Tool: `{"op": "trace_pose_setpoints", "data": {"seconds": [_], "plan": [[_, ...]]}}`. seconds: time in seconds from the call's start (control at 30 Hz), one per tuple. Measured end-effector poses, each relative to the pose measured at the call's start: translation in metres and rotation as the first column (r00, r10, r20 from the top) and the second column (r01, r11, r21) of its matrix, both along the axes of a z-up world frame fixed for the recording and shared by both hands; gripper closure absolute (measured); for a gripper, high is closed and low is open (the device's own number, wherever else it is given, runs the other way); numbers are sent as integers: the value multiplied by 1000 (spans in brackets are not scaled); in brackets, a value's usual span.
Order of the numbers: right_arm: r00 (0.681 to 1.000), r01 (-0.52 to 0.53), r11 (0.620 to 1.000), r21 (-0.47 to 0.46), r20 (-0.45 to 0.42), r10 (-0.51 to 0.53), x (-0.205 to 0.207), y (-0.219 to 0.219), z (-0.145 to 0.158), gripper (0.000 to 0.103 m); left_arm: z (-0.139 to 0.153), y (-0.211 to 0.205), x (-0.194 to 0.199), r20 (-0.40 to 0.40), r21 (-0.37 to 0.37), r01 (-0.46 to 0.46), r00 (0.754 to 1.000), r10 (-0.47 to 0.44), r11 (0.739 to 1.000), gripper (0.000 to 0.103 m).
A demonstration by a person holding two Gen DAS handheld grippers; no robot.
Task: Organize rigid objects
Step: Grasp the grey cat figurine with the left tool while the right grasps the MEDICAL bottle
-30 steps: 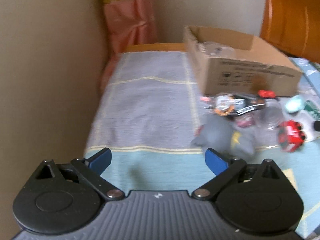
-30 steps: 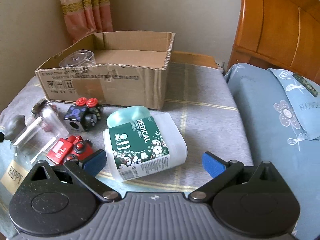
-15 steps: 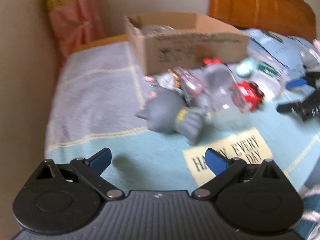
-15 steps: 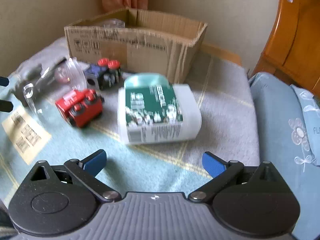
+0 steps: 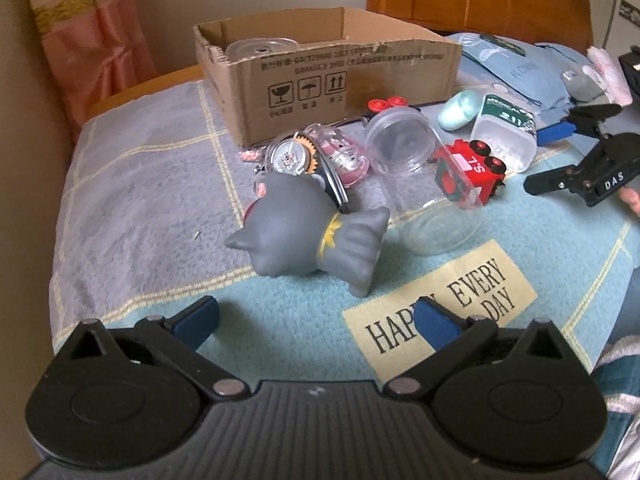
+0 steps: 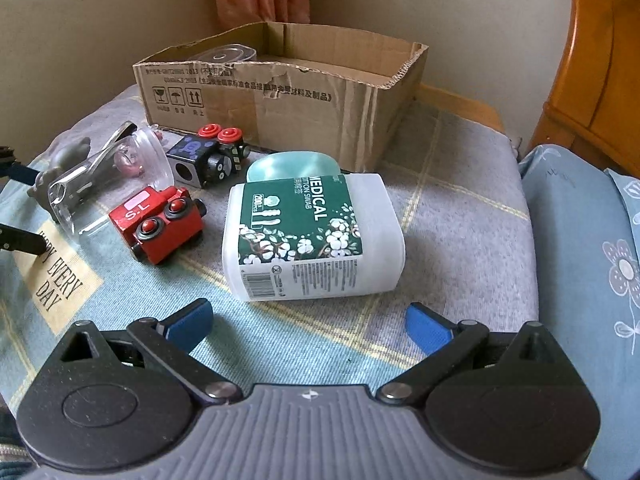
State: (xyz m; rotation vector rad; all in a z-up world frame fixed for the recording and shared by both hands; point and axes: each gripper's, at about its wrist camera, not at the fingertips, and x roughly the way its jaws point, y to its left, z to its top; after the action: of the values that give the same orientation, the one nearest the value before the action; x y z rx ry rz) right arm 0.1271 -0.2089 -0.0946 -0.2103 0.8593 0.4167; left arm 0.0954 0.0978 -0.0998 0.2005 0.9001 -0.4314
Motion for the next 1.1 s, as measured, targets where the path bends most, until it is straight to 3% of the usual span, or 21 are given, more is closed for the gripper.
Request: {"op": "trace_pose_setpoints", "data": {"seconds": [0.23, 0.47, 0.8, 1.1], "plan": [[1000, -14, 1000, -6, -19, 14, 12, 4, 2, 0, 0, -1, 8, 5, -1, 38, 999, -38, 999, 0], [1000, -4, 1000, 12, 18, 3, 20, 7, -1, 0, -1, -3, 16, 14, -4, 63, 998, -63, 998, 0], [982, -77, 993, -84, -181, 61, 54, 21, 11, 0, 0, -9, 29, -24, 16, 95, 995, -95, 995, 0], [967, -114, 987, -112, -240, 84, 65, 26, 14, 0, 3, -12, 38, -66, 44, 115, 992, -112, 992, 0]]}}
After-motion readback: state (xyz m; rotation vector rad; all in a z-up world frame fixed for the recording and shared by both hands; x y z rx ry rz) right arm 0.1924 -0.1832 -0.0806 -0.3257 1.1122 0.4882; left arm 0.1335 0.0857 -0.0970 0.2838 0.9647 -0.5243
